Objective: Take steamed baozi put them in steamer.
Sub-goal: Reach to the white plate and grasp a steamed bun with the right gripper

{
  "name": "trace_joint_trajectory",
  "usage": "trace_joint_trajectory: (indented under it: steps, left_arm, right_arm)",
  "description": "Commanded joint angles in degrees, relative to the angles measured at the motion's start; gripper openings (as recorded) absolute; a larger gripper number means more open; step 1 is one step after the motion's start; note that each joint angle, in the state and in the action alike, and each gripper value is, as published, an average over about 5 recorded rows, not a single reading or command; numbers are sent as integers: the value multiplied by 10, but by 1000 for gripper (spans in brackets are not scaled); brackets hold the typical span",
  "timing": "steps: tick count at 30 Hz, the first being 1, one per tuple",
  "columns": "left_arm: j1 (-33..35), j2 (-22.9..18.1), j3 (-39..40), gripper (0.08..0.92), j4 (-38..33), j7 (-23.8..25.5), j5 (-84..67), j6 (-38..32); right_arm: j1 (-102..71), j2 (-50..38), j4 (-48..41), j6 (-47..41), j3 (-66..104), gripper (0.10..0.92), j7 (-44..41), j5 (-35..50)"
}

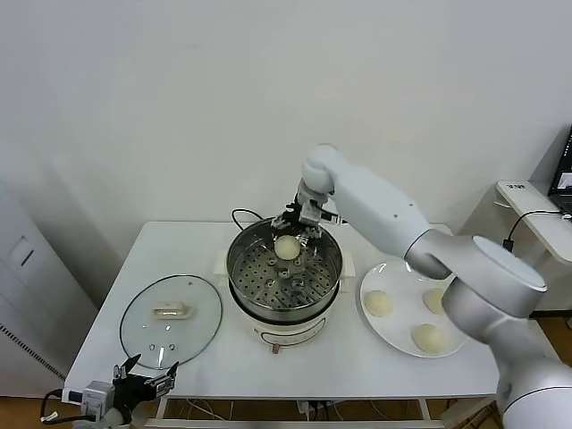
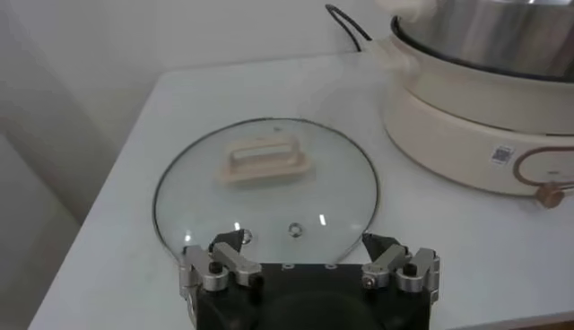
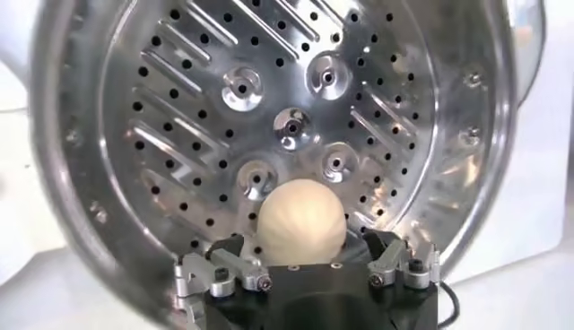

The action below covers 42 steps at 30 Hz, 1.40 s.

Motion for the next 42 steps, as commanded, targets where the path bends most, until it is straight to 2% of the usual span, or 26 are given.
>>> trace_joint_trajectory:
  steps: [1, 5, 9, 19, 29, 42]
  left_arm:
    - [0, 0, -2, 823, -1, 0, 1, 1]
    - [-1, 1, -1, 823, -2, 0, 1, 1]
    - [0, 1, -2, 823, -2, 0, 0, 1]
    - [4, 0, -5, 823, -8, 0, -2, 1]
    - [2, 1, -5, 823, -8, -1, -3, 2]
    - [0, 0, -3, 823, -8, -1, -3, 4]
  right_arm:
    - [134, -107, 3, -148, -151, 823, -30, 269]
    - [161, -176, 19, -261, -215, 823, -34, 336]
    - [157, -233, 40, -324, -251, 823, -33, 370]
    - [62, -327, 90, -372, -226, 823, -9, 371]
    - [-73, -319, 79, -377, -150, 823, 22, 331]
    - [-149, -268, 34, -374, -82, 823, 42, 290]
